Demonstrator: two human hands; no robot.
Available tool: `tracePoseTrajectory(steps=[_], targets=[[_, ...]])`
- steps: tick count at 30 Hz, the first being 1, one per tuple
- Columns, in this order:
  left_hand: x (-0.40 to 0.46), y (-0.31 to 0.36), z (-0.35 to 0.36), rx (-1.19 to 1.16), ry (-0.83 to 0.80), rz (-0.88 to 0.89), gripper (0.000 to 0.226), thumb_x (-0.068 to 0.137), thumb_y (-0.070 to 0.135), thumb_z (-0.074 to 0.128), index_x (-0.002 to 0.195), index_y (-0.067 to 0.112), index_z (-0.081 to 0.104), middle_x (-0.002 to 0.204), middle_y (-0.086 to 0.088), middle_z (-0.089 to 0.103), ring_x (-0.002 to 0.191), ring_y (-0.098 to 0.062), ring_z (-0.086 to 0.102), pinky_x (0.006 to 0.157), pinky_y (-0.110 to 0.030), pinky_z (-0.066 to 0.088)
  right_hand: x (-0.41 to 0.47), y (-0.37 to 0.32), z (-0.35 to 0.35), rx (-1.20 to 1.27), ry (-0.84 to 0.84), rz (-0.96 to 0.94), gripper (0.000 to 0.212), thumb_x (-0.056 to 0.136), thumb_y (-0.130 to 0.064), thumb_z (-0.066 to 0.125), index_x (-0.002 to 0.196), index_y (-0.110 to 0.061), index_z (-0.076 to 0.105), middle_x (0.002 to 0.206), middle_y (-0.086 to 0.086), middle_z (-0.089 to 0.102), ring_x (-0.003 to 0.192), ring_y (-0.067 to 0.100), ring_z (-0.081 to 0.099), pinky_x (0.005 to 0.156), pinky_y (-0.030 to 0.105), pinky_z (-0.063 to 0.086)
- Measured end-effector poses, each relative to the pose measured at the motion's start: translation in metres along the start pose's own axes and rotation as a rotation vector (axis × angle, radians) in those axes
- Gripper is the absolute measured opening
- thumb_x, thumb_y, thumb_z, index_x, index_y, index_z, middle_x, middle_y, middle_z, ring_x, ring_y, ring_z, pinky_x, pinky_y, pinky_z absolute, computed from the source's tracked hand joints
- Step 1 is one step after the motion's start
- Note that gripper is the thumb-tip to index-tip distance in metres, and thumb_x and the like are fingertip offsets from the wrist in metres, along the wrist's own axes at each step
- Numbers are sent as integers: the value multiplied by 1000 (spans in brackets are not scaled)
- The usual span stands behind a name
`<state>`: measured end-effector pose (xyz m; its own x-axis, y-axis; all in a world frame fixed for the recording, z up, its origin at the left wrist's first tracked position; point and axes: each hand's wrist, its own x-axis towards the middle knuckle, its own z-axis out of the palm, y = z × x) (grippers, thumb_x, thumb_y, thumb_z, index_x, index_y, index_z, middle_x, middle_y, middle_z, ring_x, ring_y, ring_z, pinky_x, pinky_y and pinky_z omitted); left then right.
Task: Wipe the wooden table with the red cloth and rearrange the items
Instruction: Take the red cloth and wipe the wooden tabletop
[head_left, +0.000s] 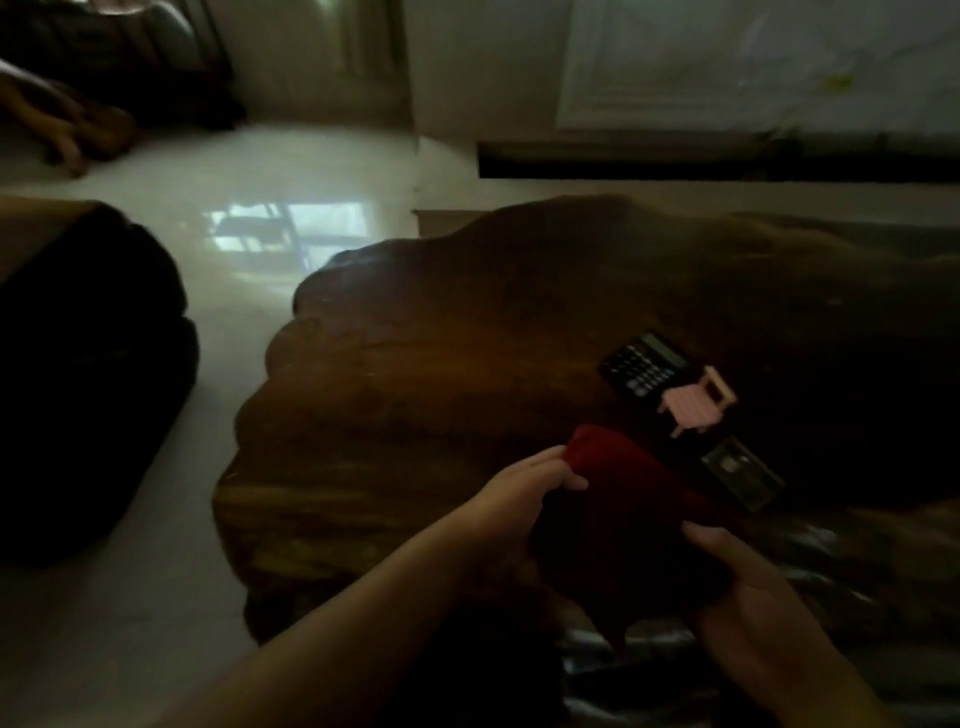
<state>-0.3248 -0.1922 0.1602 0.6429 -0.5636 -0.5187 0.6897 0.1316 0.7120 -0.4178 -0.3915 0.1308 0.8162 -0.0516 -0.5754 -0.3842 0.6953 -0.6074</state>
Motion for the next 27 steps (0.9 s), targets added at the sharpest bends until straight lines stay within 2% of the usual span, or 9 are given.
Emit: tracePoseTrajectory(steps=[2, 5, 9, 12, 14, 19, 22, 24, 27], targets=[[-5, 13, -44, -12, 54, 24, 30, 92, 3, 49, 114, 15, 65, 104, -14, 71, 89, -26, 71, 77, -37, 58, 25, 16, 39, 3, -83, 19, 42, 88, -9, 57, 128, 1, 67, 134, 27, 62, 122, 41, 62, 100, 56, 50], [-10, 35, -108, -20, 117, 54, 26, 94, 8, 52, 115, 16, 65, 113, -17, 69, 95, -28, 71, 84, -40, 57, 61, 40, 94, -67, -63, 4, 38, 83, -3, 59, 118, 4, 71, 123, 32, 66, 111, 46, 67, 83, 54, 59], [-5, 63, -190, 17, 160, 50, 20, 96, 15, 54, 113, 20, 65, 113, -14, 70, 101, -29, 70, 87, -41, 57, 112, 68, 156, -152, 7, 75, 47, 84, -5, 59, 129, 6, 62, 127, 36, 62, 114, 50, 64, 97, 62, 50], [7, 77, -239, 5, 198, 28, 20, 97, 17, 57, 115, 19, 65, 112, -12, 71, 98, -28, 71, 79, -40, 59, 146, 76, 196, -203, 52, 96, 47, 85, -10, 58, 130, 3, 61, 122, 34, 66, 108, 48, 68, 78, 54, 61], [25, 82, -267, -17, 227, 8, 21, 96, 16, 57, 115, 19, 65, 112, -13, 71, 96, -28, 72, 75, -40, 59, 178, 79, 216, -219, 83, 88, 48, 84, -11, 58, 130, 2, 61, 120, 32, 67, 106, 45, 69, 75, 51, 62], [67, 93, -288, -100, 228, 5, 34, 84, 25, 56, 117, 21, 64, 124, -22, 61, 110, -41, 61, 94, -58, 50, 228, 64, 238, -278, 72, 55, 51, 83, -10, 62, 134, -4, 60, 123, 26, 69, 109, 39, 70, 80, 47, 58], [104, 105, -289, -178, 202, 45, 35, 85, 19, 52, 120, 20, 59, 119, -20, 59, 104, -39, 62, 82, -51, 56, 263, 47, 238, -293, 41, 57, 49, 88, -10, 61, 137, -8, 57, 125, 23, 69, 111, 39, 69, 86, 50, 56], [128, 112, -286, -225, 196, 77, 35, 85, 17, 52, 119, 20, 60, 113, -18, 62, 94, -34, 66, 69, -43, 57, 286, 33, 235, -290, -9, 46, 40, 95, -8, 57, 135, -12, 59, 121, 22, 71, 108, 38, 70, 80, 49, 60], [167, 122, -282, -242, 186, 118, 34, 83, 18, 56, 116, 20, 64, 107, -16, 68, 86, -30, 71, 72, -44, 57, 324, 8, 229, -317, -27, 11, 34, 96, -9, 57, 129, -16, 62, 113, 18, 75, 101, 35, 73, 69, 44, 62]])
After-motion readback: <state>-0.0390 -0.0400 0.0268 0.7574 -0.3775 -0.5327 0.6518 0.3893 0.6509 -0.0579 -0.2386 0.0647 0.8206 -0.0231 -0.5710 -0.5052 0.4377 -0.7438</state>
